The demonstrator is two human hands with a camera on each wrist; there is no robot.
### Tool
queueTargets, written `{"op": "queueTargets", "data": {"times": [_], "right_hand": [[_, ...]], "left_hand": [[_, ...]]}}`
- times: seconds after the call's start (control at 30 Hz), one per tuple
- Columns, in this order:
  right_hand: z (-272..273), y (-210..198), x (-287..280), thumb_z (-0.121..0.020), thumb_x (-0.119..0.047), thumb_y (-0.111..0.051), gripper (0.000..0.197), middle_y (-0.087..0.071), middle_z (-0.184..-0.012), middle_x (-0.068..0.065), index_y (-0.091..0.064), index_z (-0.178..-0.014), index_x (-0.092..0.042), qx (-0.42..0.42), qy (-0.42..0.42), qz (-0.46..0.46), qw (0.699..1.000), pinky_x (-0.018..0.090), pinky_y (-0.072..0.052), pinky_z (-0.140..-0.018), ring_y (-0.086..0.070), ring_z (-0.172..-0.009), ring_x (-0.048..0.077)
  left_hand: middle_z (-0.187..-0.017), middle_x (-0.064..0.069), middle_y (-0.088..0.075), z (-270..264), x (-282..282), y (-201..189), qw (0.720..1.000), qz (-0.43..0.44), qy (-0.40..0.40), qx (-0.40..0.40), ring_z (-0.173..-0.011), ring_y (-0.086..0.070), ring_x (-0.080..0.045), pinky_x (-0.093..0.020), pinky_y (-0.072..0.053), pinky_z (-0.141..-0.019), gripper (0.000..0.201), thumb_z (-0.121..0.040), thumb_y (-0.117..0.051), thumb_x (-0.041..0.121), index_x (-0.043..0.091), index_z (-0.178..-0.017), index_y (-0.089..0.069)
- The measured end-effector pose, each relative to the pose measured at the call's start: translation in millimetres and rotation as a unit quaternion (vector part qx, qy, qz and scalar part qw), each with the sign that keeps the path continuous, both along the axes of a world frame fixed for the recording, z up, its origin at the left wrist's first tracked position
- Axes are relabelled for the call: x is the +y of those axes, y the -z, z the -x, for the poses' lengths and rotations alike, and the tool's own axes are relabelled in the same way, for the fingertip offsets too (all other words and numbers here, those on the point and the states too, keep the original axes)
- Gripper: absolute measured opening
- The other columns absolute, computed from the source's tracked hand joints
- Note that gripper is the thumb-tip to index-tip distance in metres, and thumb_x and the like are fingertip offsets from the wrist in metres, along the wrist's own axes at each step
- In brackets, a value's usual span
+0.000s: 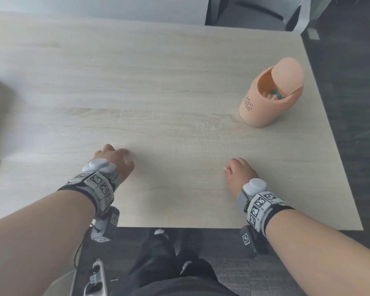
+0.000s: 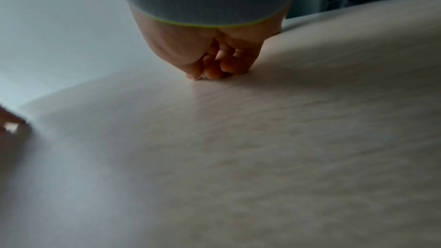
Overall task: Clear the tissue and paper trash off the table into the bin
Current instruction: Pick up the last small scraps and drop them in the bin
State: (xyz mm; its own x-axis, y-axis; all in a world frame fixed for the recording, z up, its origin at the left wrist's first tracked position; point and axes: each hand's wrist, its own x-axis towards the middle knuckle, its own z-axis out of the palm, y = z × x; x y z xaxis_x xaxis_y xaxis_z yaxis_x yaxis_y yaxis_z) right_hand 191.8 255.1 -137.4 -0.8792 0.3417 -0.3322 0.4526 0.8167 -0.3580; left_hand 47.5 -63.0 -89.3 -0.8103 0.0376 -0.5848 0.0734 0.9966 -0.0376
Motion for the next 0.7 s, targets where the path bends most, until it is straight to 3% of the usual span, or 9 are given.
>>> {"op": "queueTargets", "data": {"times": [0.17,0.27,0.33,0.4,0.5,0.57,0.7], "right_hand": [[20.8,-15.3,-2.2,-0.097,-0.025,-0.051,0.019,-0.063,-0.088,0.002,-0.053,-0.082,-0.014,0.037,0.123,0.09,0.988,0.034,-0.043,-0.069,-0.06,-0.083,0.028],[33.0,-29.5,-18.8,-0.093,-0.028,-0.059,0.016,-0.067,-0.079,-0.002,-0.061,-0.08,-0.019,0.052,0.131,0.146,0.979,0.03,-0.046,-0.066,-0.062,-0.074,0.021],[49.8,-44.9,-32.5,-0.088,-0.028,-0.067,0.012,-0.067,-0.078,-0.009,-0.066,-0.076,-0.025,0.076,0.137,0.184,0.97,0.023,-0.044,-0.065,-0.061,-0.072,0.011],[60.8,-59.3,-46.2,-0.086,-0.026,-0.071,0.01,-0.069,-0.082,-0.012,-0.069,-0.077,-0.031,0.088,0.144,0.228,0.959,0.016,-0.043,-0.067,-0.062,-0.076,0.003],[82.3,-75.6,-59.8,-0.085,-0.027,-0.071,0.005,-0.073,-0.082,-0.01,-0.07,-0.081,-0.029,0.118,0.163,0.274,0.941,0.019,-0.051,-0.07,-0.066,-0.078,0.005],[93.0,-83.2,-63.9,-0.083,-0.025,-0.072,0.007,-0.07,-0.077,-0.009,-0.065,-0.081,-0.027,0.155,0.166,0.27,0.936,0.022,-0.051,-0.067,-0.063,-0.07,0.004],[103.0,-90.0,-58.5,-0.08,-0.023,-0.072,0.011,-0.066,-0.07,-0.007,-0.062,-0.075,-0.025,0.168,0.152,0.226,0.947,0.024,-0.05,-0.062,-0.059,-0.063,0.005]], "left_hand": [[-0.123,0.011,-0.06,13.8,31.8,-8.3,0.987,-0.15,-0.049,-0.007,-0.08,-0.063,-0.012,-0.035,-0.057,-0.072,0.031,-0.083,-0.043,0.055,0.049,-0.106,-0.061],[-0.1,0.014,-0.073,12.4,61.3,-11.7,0.954,-0.291,-0.052,-0.048,-0.077,-0.067,-0.007,-0.031,-0.058,-0.07,0.011,-0.088,-0.055,0.043,0.046,-0.087,-0.065],[-0.09,0.013,-0.076,17.0,85.6,-24.4,0.915,-0.384,-0.084,-0.085,-0.081,-0.071,-0.007,-0.038,-0.061,-0.075,0.014,-0.092,-0.058,0.039,0.036,-0.093,-0.071],[-0.092,0.01,-0.077,15.2,104.3,-38.9,0.872,-0.448,-0.14,-0.139,-0.086,-0.072,-0.007,-0.037,-0.062,-0.074,0.023,-0.095,-0.058,0.039,0.024,-0.104,-0.073],[-0.096,0.005,-0.078,26.6,119.6,-48.6,0.834,-0.485,-0.17,-0.201,-0.087,-0.074,-0.009,-0.036,-0.063,-0.072,0.026,-0.097,-0.057,0.038,0.019,-0.106,-0.072],[-0.094,0.004,-0.078,36.3,121.6,-50.6,0.818,-0.501,-0.16,-0.231,-0.086,-0.074,-0.008,-0.035,-0.063,-0.071,0.022,-0.096,-0.06,0.034,0.018,-0.104,-0.074],[-0.093,-0.002,-0.079,48.6,122.2,-48.6,0.775,-0.518,-0.208,-0.295,-0.088,-0.075,-0.013,-0.037,-0.062,-0.075,0.017,-0.095,-0.064,0.025,0.014,-0.102,-0.075]]}}
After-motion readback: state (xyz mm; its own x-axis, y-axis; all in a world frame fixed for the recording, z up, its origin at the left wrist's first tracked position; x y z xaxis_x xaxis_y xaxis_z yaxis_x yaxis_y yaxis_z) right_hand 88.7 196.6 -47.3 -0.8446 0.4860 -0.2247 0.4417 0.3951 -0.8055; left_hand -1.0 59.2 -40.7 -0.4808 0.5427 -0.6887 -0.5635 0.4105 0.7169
